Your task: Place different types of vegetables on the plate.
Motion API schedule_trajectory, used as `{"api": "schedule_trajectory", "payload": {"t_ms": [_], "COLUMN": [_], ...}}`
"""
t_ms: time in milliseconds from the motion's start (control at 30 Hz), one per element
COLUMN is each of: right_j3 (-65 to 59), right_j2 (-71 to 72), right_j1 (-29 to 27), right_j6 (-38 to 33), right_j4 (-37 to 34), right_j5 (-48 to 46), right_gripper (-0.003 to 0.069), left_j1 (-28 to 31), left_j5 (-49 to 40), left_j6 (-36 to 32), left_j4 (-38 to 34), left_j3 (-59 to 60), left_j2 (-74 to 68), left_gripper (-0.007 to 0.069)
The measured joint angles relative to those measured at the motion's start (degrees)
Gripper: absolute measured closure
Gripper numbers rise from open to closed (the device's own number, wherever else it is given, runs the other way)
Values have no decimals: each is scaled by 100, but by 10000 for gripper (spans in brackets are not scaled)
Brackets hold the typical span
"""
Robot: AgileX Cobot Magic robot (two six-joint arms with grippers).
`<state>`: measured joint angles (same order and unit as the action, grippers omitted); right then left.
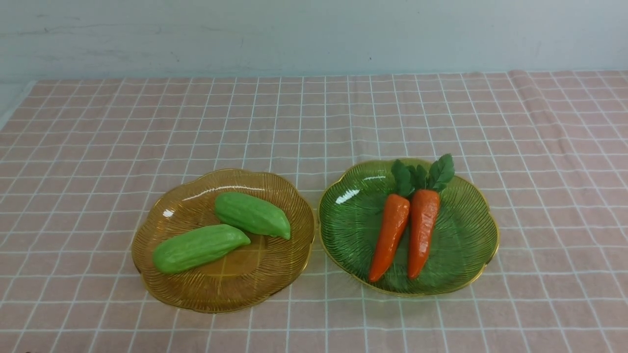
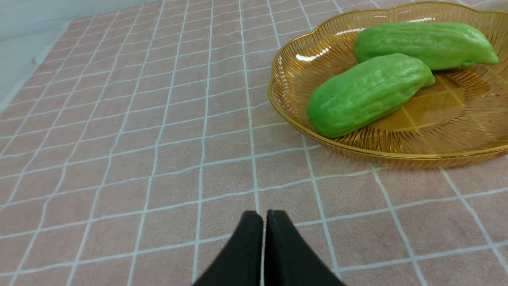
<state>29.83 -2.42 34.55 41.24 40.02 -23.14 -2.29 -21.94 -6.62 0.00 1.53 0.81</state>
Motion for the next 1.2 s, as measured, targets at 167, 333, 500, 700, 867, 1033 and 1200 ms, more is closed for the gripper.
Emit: {"api": "schedule_trajectory", "payload": {"t_ms": [167, 333, 500, 700, 867, 1033, 1200], "right_j3": [0, -20, -60, -92, -92, -508, -1791], "right_j2": [0, 0, 0, 0, 0, 220, 232], "right_j1": [0, 0, 0, 0, 0, -490, -2255], "right_j6": [0, -68, -668, -2541, -3626, -3711, -3734], "right_j4": [8, 85, -854, -2698, -3722, -3795, -3580], "right_j5": [0, 7, 21, 21, 67, 133, 129], "right_gripper": [674, 674, 674, 674, 674, 674, 674], "left_j1": [0, 0, 0, 0, 0, 0, 0], "left_j5": [0, 0, 0, 0, 0, 0, 0], "left_j6": [0, 0, 0, 0, 0, 0, 0], "left_j4": [0, 0, 0, 0, 0, 0, 0], "left_j3": [5, 5, 5, 5, 5, 5, 5], "left_j2": [0, 0, 0, 0, 0, 0, 0], "left_gripper": [628, 628, 628, 628, 628, 628, 628]}}
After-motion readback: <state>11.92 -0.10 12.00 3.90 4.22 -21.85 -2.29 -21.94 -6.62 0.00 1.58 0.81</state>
